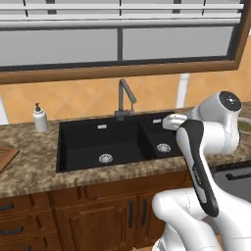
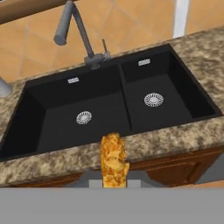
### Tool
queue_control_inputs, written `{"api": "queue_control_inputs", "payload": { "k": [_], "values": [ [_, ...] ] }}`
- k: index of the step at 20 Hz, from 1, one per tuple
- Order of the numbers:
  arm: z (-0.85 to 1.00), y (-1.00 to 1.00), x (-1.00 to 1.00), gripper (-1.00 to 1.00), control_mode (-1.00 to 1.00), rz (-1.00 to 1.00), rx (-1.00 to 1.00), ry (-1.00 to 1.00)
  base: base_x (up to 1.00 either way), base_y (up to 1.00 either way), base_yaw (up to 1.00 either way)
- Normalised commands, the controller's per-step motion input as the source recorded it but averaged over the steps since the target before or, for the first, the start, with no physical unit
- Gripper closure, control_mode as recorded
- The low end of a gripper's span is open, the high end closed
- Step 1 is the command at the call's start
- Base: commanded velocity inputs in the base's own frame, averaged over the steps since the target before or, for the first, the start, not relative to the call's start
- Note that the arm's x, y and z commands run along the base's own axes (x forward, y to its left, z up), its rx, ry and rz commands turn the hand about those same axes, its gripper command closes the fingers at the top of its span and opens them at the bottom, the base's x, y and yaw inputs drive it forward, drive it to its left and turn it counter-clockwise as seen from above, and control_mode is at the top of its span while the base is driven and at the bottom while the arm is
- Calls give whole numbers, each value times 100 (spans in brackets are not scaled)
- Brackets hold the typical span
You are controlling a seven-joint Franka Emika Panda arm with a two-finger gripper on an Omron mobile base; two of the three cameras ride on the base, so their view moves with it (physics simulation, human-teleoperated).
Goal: Pick up the knife from the drawer and place it on the cutting board. Then place the meat from the plate to the cutting board.
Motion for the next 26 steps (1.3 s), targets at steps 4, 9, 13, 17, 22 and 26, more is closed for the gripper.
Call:
{"api": "queue_control_inputs", "payload": {
  "k": [4,9,13,17,22,26],
  "values": [
    [0,0,0,100,100,0,0,0,0,76,0],
    [0,0,0,100,100,0,0,0,0,75,1],
    [0,0,0,100,100,0,0,0,3,73,1],
    [0,0,0,100,100,0,0,0,12,66,0],
    [0,0,0,100,100,0,0,0,28,45,0],
    [0,0,0,100,100,0,0,0,39,43,0]
  ]
}}
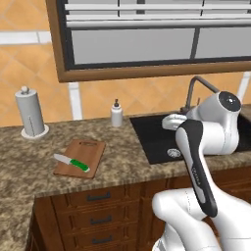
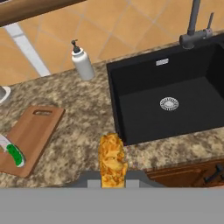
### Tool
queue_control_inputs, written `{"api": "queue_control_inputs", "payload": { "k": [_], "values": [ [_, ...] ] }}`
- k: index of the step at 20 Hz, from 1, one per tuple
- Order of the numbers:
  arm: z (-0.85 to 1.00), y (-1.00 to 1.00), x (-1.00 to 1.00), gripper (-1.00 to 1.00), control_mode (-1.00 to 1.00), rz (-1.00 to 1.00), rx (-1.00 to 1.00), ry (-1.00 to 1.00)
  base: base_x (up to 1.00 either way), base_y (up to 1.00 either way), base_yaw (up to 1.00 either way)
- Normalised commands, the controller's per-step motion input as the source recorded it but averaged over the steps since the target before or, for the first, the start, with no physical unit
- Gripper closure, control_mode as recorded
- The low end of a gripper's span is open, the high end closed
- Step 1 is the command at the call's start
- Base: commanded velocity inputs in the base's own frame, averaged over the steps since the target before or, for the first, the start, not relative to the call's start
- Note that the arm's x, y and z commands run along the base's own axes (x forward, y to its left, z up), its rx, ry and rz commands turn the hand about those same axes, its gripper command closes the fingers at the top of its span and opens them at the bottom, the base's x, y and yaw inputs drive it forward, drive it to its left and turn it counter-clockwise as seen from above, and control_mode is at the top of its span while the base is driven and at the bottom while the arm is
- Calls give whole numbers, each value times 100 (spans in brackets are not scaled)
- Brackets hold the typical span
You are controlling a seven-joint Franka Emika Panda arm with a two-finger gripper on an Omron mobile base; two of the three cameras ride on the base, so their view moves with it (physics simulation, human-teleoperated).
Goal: Pick up the knife from the drawer and place it on the cutting board. Then place the meat from the plate to the cutting board.
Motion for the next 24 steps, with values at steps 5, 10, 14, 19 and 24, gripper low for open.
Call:
{"api": "queue_control_inputs", "payload": {
  "k": [5,10,14,19,24],
  "values": [
    [0,0,0,100,100,0,0,0,10,49,0],
    [0,31,4,100,-100,1,-9,0,0,22,0],
    [0,67,21,100,-100,13,-15,7,0,0,0],
    [-1,69,46,100,-100,27,-9,11,0,0,0],
    [-1,50,81,100,-100,43,0,10,0,0,0]
  ]
}}
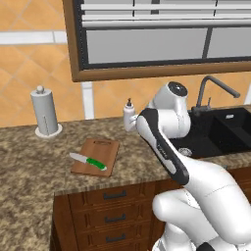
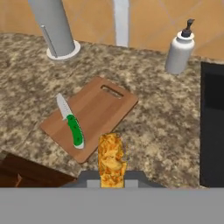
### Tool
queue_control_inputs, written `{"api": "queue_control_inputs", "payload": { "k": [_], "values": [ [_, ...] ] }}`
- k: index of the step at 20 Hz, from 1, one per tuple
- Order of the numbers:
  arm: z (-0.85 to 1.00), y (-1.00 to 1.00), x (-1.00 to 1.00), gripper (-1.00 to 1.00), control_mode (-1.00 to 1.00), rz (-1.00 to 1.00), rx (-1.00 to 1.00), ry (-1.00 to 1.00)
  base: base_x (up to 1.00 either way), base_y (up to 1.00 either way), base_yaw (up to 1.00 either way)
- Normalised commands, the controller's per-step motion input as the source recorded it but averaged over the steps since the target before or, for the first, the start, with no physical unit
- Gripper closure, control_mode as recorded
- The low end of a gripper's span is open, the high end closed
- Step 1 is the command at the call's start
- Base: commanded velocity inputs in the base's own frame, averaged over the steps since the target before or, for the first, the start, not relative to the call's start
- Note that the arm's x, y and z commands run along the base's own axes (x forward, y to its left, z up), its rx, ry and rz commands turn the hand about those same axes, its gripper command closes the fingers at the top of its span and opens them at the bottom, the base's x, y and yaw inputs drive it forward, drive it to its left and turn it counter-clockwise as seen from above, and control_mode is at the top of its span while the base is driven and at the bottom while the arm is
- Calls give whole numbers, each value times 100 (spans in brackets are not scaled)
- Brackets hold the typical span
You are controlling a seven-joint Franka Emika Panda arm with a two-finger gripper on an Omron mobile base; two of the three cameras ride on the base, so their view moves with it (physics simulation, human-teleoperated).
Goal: Pick up the knife from the drawer and place it on the cutting board. Then place the meat from the plate to the cutting board.
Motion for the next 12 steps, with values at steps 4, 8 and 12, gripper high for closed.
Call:
{"api": "queue_control_inputs", "payload": {
  "k": [4,8,12],
  "values": [
    [-11,65,16,100,-100,30,-9,3,0,0,0],
    [-63,49,53,100,-100,12,-8,24,0,0,0],
    [-80,27,38,100,-100,5,-1,23,0,0,0]
  ]
}}
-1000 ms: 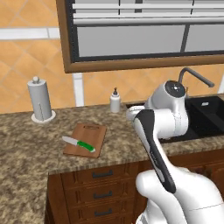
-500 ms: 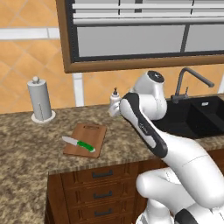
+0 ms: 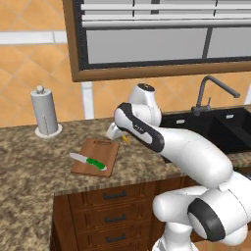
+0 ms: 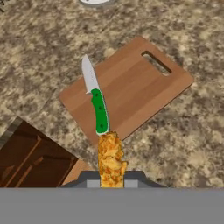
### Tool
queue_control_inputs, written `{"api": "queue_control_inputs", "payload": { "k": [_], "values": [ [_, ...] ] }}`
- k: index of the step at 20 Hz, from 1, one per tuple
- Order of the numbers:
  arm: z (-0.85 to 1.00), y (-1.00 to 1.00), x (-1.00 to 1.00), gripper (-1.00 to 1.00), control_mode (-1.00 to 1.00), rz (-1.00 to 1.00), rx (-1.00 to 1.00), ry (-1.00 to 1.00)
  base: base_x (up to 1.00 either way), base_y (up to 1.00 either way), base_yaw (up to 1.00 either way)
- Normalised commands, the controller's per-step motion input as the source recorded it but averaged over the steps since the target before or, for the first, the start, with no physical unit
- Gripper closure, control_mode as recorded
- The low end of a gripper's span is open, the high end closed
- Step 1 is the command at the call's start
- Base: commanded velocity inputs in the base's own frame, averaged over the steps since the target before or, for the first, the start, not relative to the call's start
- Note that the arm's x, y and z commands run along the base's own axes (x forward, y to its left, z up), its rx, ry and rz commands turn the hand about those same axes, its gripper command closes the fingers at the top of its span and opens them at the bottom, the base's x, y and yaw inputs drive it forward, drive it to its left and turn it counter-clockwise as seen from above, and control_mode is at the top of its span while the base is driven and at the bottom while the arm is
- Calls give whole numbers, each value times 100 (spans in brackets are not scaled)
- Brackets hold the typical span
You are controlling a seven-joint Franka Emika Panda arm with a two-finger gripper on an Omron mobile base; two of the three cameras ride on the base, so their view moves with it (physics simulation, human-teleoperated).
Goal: Pick up the knife from the drawer and place it on the cutting board. Then place the meat from the plate to the cutting board.
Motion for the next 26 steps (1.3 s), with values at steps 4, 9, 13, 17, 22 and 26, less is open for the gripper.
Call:
{"api": "queue_control_inputs", "payload": {
  "k": [4,9,13,17,22,26],
  "values": [
    [-67,27,32,100,-100,7,0,19,0,0,0],
    [-55,37,6,100,-100,8,-2,8,0,0,0],
    [-26,6,6,100,-100,0,0,0,0,0,0],
    [-30,0,29,100,-100,0,-1,1,0,0,0],
    [-32,4,35,100,-100,0,-6,1,0,0,0],
    [-24,23,33,100,-100,0,-9,0,0,0,0]
  ]
}}
